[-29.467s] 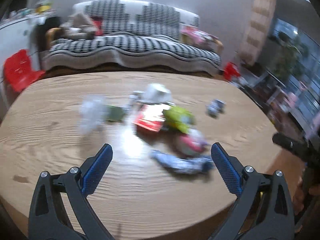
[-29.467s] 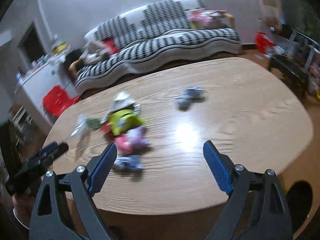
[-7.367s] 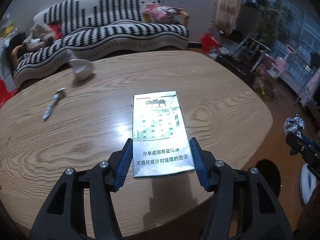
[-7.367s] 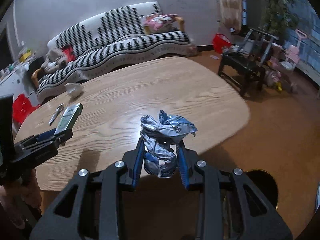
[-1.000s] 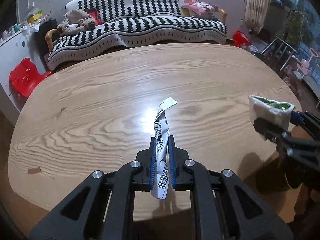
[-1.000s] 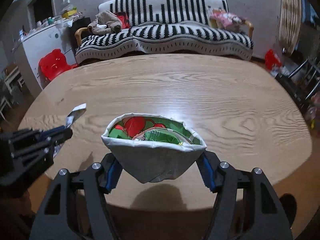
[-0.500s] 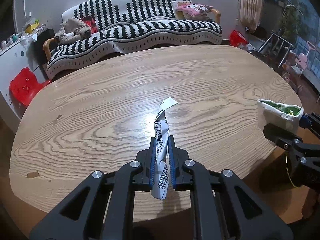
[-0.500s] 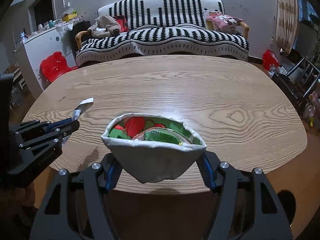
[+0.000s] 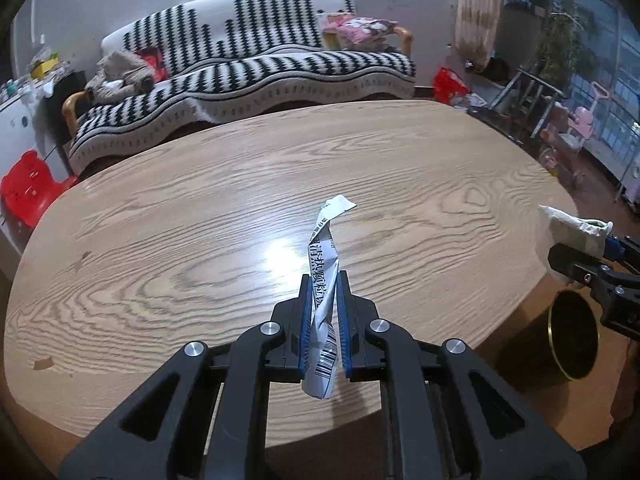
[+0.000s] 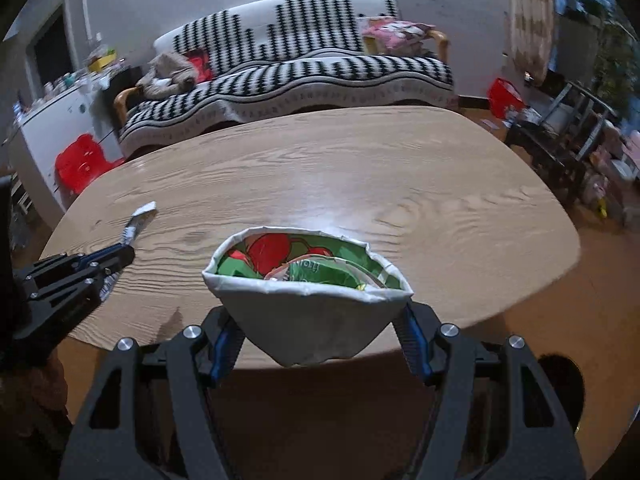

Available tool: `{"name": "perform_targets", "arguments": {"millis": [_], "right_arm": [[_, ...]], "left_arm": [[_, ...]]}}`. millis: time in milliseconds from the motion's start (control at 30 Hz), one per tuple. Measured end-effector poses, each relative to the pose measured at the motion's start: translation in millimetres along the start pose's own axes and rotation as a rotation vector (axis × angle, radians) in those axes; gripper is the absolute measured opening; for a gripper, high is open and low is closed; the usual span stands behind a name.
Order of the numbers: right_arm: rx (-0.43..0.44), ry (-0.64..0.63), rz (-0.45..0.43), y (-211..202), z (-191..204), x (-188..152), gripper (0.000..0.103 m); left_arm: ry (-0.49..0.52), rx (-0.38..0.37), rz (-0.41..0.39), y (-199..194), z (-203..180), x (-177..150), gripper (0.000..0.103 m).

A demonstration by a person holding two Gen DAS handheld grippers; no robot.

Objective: Collect trash
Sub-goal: 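Carry the paper strip and paper cup over the black bin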

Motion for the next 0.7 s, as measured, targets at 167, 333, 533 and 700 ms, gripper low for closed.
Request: {"name": "perform_targets", "arguments": {"millis": [167,333,533,700], "right_arm": [[-0.062,0.077,-0.004,-17.7,-59.1,-14.5,0.065],[-0.133,0.173,-0.004,-38.3,-125.2,-35.7,0.065],[-0.219,0.299,0.003,-69.6,-207.3,-70.1,0.065],[-0.273,0.389,0.000,-101.8,-266.3,-99.3,0.065]], "left_arm": [[0.038,-0.057,-0.017,-0.2,-41.7,4.1,0.011],[0.082,-0.122,-0.029,0.1,-88.4,6.4,0.011],[0.130,-0.231,-0.018,6.0,-164.3,2.9,0.011],[0.188,-0.326,0.002,11.7,-239.3,-11.3,0.011]]}}
Point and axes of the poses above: each gripper's, at about its wrist camera, not at the fingertips, and y roughly the way its jaws point, z to its left, x to its top, the point moved 9 cm from there along y, roughly the way its jaws point, and after that the axes turned 2 degrees about x, right-handed, at the moved point
